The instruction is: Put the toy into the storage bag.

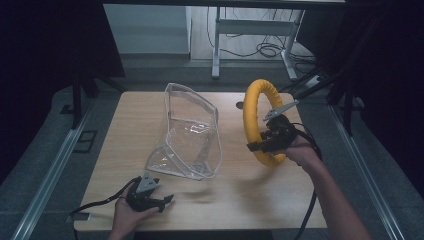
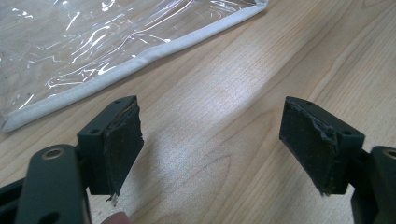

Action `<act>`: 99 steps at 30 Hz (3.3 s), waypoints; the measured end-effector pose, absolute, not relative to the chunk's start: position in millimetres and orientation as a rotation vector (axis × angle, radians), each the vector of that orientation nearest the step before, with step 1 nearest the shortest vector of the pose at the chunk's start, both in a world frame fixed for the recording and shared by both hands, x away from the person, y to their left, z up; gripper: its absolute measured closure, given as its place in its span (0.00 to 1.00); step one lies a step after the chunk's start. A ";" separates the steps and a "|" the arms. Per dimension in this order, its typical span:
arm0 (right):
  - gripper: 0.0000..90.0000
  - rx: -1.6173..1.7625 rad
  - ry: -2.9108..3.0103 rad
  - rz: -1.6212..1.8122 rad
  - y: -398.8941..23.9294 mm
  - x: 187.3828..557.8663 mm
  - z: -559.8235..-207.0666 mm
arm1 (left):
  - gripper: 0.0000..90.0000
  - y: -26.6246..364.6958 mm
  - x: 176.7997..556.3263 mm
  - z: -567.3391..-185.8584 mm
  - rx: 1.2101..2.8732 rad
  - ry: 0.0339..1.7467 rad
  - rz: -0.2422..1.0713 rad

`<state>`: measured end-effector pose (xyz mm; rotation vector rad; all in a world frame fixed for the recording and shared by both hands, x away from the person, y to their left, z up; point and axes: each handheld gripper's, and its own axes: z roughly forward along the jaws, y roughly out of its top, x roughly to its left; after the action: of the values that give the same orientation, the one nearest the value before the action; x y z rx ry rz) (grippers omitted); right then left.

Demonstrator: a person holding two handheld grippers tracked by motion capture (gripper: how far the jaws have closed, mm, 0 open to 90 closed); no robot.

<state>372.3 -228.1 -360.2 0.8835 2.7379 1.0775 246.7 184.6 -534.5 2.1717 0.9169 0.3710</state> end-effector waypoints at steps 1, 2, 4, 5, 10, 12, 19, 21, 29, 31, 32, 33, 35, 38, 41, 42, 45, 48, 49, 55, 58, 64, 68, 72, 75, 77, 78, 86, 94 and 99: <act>0.57 0.883 2.732 1.088 -228.4 372.1 -358.8 | 0.23 184.5 246.8 -534.7 2.172 0.917 0.371; 0.57 0.879 2.727 1.102 -228.7 372.2 -357.7 | 0.23 184.4 246.8 -534.8 2.173 0.917 0.371; 0.57 0.877 2.713 1.129 -229.8 371.8 -355.7 | 0.23 184.3 246.9 -535.0 2.175 0.916 0.370; 0.57 0.874 2.707 1.137 -230.2 371.7 -355.1 | 0.23 184.3 247.0 -535.1 2.175 0.916 0.370; 0.57 0.873 2.683 1.182 -231.6 371.7 -352.4 | 0.23 184.1 247.2 -535.6 2.178 0.916 0.370; 0.57 0.870 2.676 1.197 -231.6 371.5 -351.5 | 0.23 184.1 247.2 -535.5 2.177 0.916 0.370; 0.57 0.866 2.643 1.257 -232.0 371.1 -346.7 | 0.23 184.3 247.2 -535.2 2.177 0.917 0.369; 0.57 0.855 2.630 1.277 -231.6 370.5 -345.2 | 0.23 184.3 247.3 -535.2 2.176 0.916 0.369; 0.56 0.835 2.599 1.350 -229.2 369.7 -339.4 | 0.23 184.5 247.0 -534.8 2.175 0.917 0.370; 0.56 0.832 2.597 1.357 -228.2 369.6 -338.2 | 0.23 184.5 247.1 -534.8 2.176 0.918 0.370; 0.56 0.829 2.599 1.361 -227.8 369.6 -337.6 | 0.23 184.4 247.1 -534.8 2.176 0.917 0.370; 0.56 0.825 2.601 1.365 -227.5 369.7 -337.2 | 0.23 184.4 247.1 -534.8 2.176 0.917 0.369; 0.56 0.819 2.600 1.380 -226.6 369.5 -336.4 | 0.23 184.4 247.2 -535.0 2.177 0.917 0.370; 0.56 0.808 2.597 1.403 -225.0 368.7 -335.2 | 0.23 184.5 247.1 -534.8 2.176 0.917 0.369; 0.56 0.799 2.587 1.416 -223.7 368.0 -333.4 | 0.23 184.5 247.0 -534.8 2.176 0.917 0.370; 0.56 0.795 2.582 1.420 -223.3 367.8 -332.6 | 0.23 184.5 247.0 -534.8 2.176 0.917 0.370; 0.56 0.786 2.572 1.435 -221.9 367.0 -330.3 | 0.23 184.4 247.2 -535.0 2.177 0.916 0.369; 0.56 0.774 2.565 1.448 -219.9 366.3 -327.9 | 0.23 184.3 247.2 -535.2 2.177 0.916 0.368; 0.56 0.771 2.562 1.453 -219.2 366.0 -326.9 | 0.23 184.3 247.3 -535.1 2.177 0.916 0.367; 0.56 0.737 2.549 1.486 -213.4 363.1 -320.9 | 0.23 184.2 247.2 -535.2 2.178 0.916 0.368; 0.56 0.721 2.546 1.500 -210.9 361.3 -317.9 | 0.23 183.9 247.3 -535.8 2.179 0.916 0.368; 0.56 0.675 2.553 1.539 -205.5 358.5 -311.9 | 0.23 184.0 247.2 -535.5 2.177 0.915 0.367; 0.56 0.657 2.547 1.557 -202.3 356.6 -308.5 | 0.23 183.9 247.2 -535.5 2.178 0.915 0.366; 0.56 0.634 2.539 1.567 -199.6 354.2 -304.8 | 0.23 184.0 247.3 -535.5 2.179 0.915 0.365; 0.56 0.623 2.543 1.592 -198.0 353.5 -302.3 | 0.23 183.7 247.2 -535.8 2.180 0.916 0.364; 0.56 0.621 2.547 1.594 -196.6 353.2 -301.5 | 0.23 183.7 247.3 -535.8 2.180 0.916 0.363; 0.56 0.621 2.547 1.594 -196.6 353.2 -301.5 | 0.23 183.7 247.3 -535.8 2.180 0.916 0.363; 0.56 0.587 2.544 1.612 -188.3 350.4 -296.6 | 0.23 183.6 247.4 -536.0 2.182 0.915 0.362; 0.56 0.548 2.529 1.641 -181.4 347.0 -287.8 | 0.23 183.9 247.4 -535.8 2.184 0.913 0.363; 0.56 0.520 2.519 1.663 -177.0 344.3 -280.4 | 0.23 183.7 247.3 -536.0 2.185 0.915 0.362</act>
<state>344.3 -177.0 -280.4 0.5196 2.5189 1.6631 247.3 183.7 -536.0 2.1854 0.9151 0.3615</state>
